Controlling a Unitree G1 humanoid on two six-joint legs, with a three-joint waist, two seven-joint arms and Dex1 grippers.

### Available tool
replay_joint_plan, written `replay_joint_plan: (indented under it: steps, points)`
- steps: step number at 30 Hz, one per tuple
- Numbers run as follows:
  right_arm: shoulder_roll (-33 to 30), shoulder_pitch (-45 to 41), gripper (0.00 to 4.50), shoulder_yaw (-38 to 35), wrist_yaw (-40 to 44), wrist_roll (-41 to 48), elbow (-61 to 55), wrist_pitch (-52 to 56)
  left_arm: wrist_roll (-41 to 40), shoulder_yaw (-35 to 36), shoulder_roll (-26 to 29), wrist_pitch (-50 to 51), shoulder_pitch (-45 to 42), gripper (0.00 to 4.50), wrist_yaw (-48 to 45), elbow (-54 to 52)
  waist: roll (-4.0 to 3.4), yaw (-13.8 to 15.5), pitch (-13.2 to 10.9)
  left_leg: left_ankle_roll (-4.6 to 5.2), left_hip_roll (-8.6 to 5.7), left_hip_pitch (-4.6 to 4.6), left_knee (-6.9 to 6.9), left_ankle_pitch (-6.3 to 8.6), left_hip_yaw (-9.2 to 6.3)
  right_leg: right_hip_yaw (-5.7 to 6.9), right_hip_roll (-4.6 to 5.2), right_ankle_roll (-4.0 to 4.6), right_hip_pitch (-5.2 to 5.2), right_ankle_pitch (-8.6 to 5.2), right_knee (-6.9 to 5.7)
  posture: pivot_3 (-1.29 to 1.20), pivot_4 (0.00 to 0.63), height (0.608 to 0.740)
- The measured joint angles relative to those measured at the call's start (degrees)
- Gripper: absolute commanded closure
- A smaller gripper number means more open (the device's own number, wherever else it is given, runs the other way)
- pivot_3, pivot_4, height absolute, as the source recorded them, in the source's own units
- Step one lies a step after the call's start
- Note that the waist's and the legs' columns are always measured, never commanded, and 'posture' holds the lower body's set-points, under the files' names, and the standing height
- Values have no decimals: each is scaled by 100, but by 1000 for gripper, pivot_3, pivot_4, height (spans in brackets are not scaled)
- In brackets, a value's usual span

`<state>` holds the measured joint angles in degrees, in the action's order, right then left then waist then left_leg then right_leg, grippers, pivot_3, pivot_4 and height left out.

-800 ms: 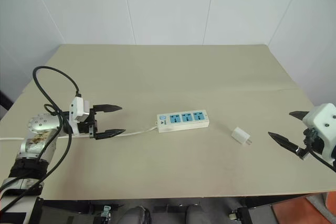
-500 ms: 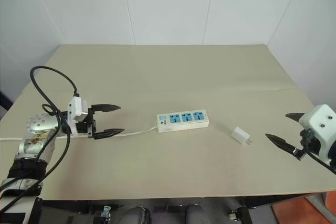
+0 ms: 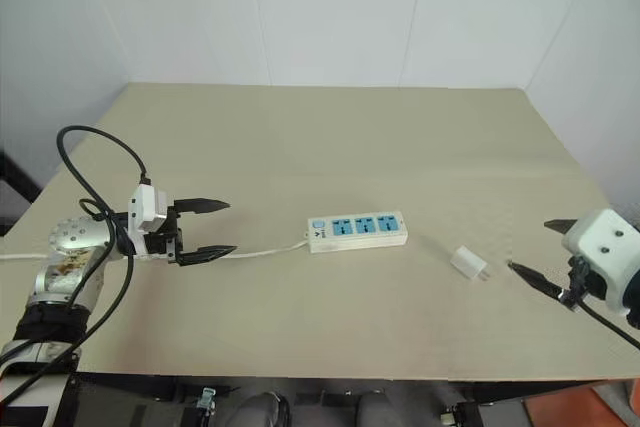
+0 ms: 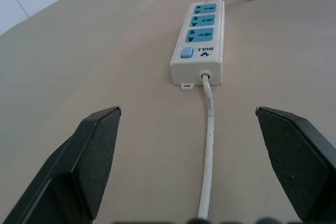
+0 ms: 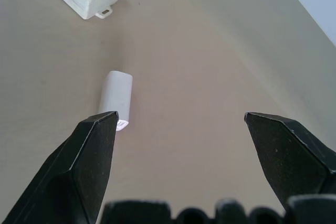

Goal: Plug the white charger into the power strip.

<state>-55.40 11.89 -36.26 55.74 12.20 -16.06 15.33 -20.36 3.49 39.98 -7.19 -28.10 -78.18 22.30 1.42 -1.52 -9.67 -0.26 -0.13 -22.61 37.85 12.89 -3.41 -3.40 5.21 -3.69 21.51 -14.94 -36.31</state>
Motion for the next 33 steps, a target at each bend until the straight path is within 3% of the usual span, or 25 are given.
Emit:
replay_joint_plan:
  steps: [6, 12, 16, 18, 25, 33]
  points:
    - [-22, -77, 0, 25, -30, 45, 36, 324, 8, -15, -305, -172, -341, 21, -65, 528, 0, 109, 0, 0, -4, 1, 1, 0, 12, -7, 3, -1, -3, 1, 3, 0, 150, 740]
    - [-525, -718, 0, 267, 126, 658, -99, 1565, 248, -163, -1396, -981, -1953, 21, -476, 2763, 1, 109, 0, 0, -6, -9, 2, 0, 16, -7, 2, -3, -2, 3, 11, 0, 150, 740]
    - [-1372, -1381, 0, 1119, 367, 752, -104, 2107, 730, -375, -2060, -1533, -2874, 21, -613, 4262, 1, 39, 0, 1, -8, -55, 3, 0, 22, -13, 2, -5, 53, 3, 7, 0, 150, 740]
    - [-1498, -1773, 0, 1561, 396, 722, 76, 2174, 1008, -488, -2263, -1703, -3056, 21, -611, 4666, 2, 9, -1, 2, -7, -69, 4, 0, 25, -19, 0, -6, 74, 4, -1, 0, 150, 740]
    - [-1503, -2993, 0, 2484, 334, 695, 408, 2298, 1683, -578, -2596, -2094, -3341, 21, -280, 5267, 2, 19, -5, 1, -10, -69, 9, -1, 29, -27, 2, -10, 86, 1, -30, 0, 150, 740]
    - [-1347, -3058, 0, 2516, 115, 765, -80, 2671, 2341, -613, -2764, -2307, -3236, 21, 716, 5447, 1, 76, -5, 1, -12, -70, 13, -1, 28, -27, 5, -11, 89, 0, -40, 0, 150, 740]
